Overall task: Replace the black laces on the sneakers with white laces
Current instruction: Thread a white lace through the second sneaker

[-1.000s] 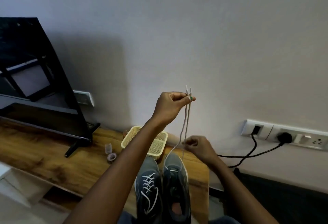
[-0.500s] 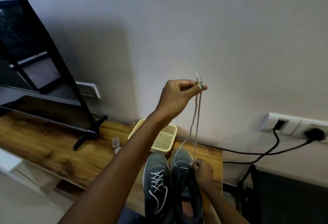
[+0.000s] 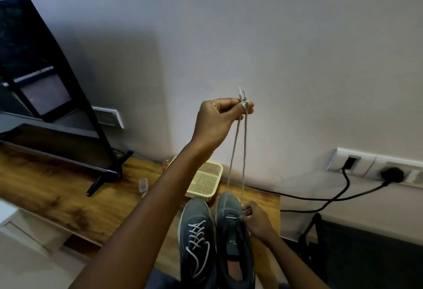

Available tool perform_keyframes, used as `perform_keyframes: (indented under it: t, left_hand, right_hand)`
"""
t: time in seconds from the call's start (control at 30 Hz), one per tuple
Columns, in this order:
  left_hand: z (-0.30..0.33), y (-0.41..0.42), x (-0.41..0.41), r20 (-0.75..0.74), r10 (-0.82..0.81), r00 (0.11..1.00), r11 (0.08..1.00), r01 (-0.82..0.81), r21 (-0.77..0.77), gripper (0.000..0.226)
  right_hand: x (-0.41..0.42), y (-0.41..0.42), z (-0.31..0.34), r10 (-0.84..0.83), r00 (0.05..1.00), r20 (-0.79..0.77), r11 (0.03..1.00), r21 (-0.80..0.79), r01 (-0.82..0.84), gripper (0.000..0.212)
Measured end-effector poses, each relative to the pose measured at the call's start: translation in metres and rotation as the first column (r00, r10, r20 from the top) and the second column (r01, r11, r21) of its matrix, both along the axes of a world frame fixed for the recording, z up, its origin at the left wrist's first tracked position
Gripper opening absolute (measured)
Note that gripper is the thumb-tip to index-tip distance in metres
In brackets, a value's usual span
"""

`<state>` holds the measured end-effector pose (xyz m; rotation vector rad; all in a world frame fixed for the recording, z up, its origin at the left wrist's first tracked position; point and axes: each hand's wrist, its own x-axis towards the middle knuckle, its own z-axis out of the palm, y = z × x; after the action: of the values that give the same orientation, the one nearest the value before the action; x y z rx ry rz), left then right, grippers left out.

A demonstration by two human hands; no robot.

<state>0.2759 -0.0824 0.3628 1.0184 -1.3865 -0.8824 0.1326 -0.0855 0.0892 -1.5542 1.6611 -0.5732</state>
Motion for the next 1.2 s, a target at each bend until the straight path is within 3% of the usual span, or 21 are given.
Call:
perform_keyframes:
  t: [0.13, 0.3, 0.4, 0.57, 0.77, 1.03, 1.2]
  left_hand:
    - [0.006, 0.002, 0.003, -0.014, 0.008, 1.000, 1.000, -0.009, -0.011, 0.017]
    - [0.008, 0.003, 0.003, 0.029, -0.022, 0.999, 1.000, 0.021, 0.005, 0.017]
    - [0.011, 0.004, 0.002, 0.038, -0.053, 0.998, 0.999, 0.052, 0.013, 0.018]
    - [0.014, 0.008, 0.003, 0.091, -0.078, 0.993, 0.997, 0.078, 0.010, 0.018]
    - [0.014, 0.009, 0.006, 0.142, -0.078, 0.987, 0.997, 0.077, 0.015, 0.018]
    - [0.017, 0.010, 0.009, 0.170, -0.105, 0.980, 0.994, 0.108, -0.009, 0.017]
    - [0.019, 0.009, 0.009, 0.186, -0.120, 0.975, 0.992, 0.123, -0.010, 0.021]
  right_hand:
    - [-0.014, -0.004, 0.027, 0.036, 0.999, 0.001, 0.999, -0.025, -0.036, 0.039]
    - [-0.014, -0.006, 0.126, -0.085, 0.944, 0.318, 0.917, -0.345, 0.199, 0.015]
    - [-0.011, -0.001, 0.199, -0.003, 0.865, 0.501, 0.833, -0.477, 0.279, 0.015]
    - [-0.006, 0.011, 0.279, 0.157, 0.872, 0.463, 0.738, -0.642, 0.208, 0.011]
    - [0.002, 0.016, 0.296, 0.190, 0.899, 0.394, 0.758, -0.641, 0.120, 0.006]
    - [0.008, 0.020, 0.299, 0.154, 0.790, 0.593, 0.865, -0.468, 0.182, 0.008]
    - [0.009, 0.019, 0.296, 0.152, 0.759, 0.633, 0.886, -0.427, 0.179, 0.013]
